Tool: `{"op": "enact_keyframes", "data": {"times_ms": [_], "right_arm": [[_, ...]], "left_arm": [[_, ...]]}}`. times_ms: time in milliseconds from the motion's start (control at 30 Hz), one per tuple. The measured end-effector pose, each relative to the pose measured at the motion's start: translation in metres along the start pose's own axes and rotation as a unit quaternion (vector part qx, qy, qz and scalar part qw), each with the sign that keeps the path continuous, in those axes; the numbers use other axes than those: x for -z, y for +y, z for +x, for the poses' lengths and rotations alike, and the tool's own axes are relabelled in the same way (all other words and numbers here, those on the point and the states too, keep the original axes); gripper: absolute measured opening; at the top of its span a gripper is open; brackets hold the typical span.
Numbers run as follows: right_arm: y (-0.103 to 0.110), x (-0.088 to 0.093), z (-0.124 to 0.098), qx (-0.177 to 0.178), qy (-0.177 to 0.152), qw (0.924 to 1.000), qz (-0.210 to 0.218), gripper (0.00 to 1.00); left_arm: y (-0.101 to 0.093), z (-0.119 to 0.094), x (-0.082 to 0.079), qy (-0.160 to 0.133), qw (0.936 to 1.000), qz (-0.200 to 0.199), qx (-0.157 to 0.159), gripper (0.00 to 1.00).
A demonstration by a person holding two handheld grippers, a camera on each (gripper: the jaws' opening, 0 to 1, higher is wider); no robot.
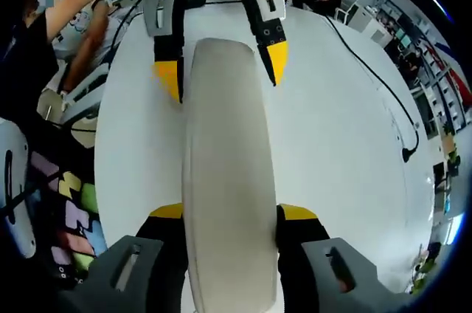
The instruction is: Arrange the utensils inside the cutlery case until each visible utensil rests in its matching compartment.
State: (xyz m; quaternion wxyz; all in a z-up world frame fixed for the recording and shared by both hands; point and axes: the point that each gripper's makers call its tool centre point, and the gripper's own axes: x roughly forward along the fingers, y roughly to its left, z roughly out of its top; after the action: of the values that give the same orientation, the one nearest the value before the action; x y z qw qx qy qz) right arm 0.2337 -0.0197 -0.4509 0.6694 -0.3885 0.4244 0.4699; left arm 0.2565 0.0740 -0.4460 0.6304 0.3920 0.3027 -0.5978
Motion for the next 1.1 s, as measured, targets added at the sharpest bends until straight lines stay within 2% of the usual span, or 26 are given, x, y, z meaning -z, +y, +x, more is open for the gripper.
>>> {"op": "enact_keyframes", "data": {"times_ms": [133, 300, 833, 1100], "right_arm": [[0.003, -0.005, 0.001, 0.002, 0.005, 1.0000, 0.001, 0.47], [0.003, -0.008, 0.005, 0.000, 0.008, 1.0000, 0.005, 0.48], [-0.005, -0.006, 0.016, 0.011, 0.012, 0.9998, -0.009, 0.47], [-0.007, -0.001, 0.020, 0.013, 0.015, 0.9991, -0.036, 0.46]], "left_arm": [[-0.003, 0.001, 0.000, 0.006, 0.9998, 0.003, 0.018, 0.54], [-0.005, 0.004, 0.005, 0.027, 0.9990, 0.016, 0.031, 0.49], [0.000, 0.017, 0.014, 0.059, 0.9970, 0.020, 0.046, 0.49], [-0.001, 0.019, 0.013, 0.055, 0.9970, 0.017, 0.051, 0.48]]}}
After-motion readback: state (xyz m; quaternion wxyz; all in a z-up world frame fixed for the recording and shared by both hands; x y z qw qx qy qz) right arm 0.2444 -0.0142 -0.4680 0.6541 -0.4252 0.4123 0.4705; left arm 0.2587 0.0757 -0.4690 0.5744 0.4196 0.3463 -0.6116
